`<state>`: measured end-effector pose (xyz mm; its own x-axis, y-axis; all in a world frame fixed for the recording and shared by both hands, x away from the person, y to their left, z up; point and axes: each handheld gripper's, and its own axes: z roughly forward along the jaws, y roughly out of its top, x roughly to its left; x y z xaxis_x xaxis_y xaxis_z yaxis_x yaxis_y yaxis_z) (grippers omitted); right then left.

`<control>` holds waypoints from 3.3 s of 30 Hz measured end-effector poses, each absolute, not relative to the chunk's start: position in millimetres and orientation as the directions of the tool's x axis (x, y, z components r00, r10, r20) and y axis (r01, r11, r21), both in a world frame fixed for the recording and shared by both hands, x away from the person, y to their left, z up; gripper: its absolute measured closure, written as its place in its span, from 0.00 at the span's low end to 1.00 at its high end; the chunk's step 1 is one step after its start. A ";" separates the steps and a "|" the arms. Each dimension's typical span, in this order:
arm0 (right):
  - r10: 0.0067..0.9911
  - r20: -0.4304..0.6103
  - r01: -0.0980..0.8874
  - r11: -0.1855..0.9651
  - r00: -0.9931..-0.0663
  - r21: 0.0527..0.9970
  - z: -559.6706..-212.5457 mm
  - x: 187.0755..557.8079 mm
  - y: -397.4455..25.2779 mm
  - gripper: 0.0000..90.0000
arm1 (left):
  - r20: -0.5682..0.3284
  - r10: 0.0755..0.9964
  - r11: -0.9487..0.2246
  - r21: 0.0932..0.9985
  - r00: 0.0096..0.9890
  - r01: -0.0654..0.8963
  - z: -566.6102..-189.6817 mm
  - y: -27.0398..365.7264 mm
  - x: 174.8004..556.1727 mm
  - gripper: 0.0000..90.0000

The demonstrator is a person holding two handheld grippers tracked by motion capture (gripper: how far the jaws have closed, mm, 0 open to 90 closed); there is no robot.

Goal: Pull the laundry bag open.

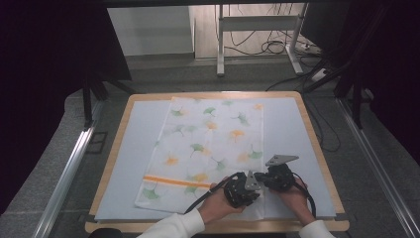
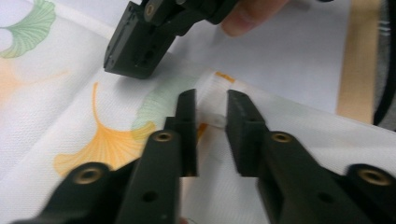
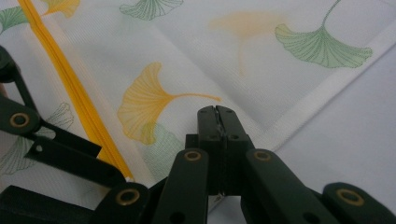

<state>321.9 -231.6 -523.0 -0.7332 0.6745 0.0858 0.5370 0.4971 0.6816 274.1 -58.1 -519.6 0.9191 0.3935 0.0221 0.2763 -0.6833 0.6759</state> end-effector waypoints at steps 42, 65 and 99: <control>0.677 0.080 0.536 0.499 -0.731 0.681 -522.8 321.4 -231.7 0.98 | 0.053 0.404 -0.692 0.670 0.913 0.268 -522.6 -60.6 273.7 0.94; 0.677 0.075 0.535 0.502 -0.732 0.679 -522.5 321.1 -231.5 0.98 | 0.022 0.423 -0.675 0.675 0.906 0.299 -522.9 -49.6 282.0 1.00; 0.685 0.056 0.533 0.509 -0.726 0.676 -520.8 317.3 -232.1 0.98 | 0.034 0.361 -0.714 0.654 0.932 0.252 -520.3 -54.7 294.4 1.00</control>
<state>317.3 -232.1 -520.8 -0.7262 0.6852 0.0563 0.5329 0.5093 0.6758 294.4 -54.7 -520.3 0.9319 0.3610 0.0341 0.2524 -0.7135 0.6536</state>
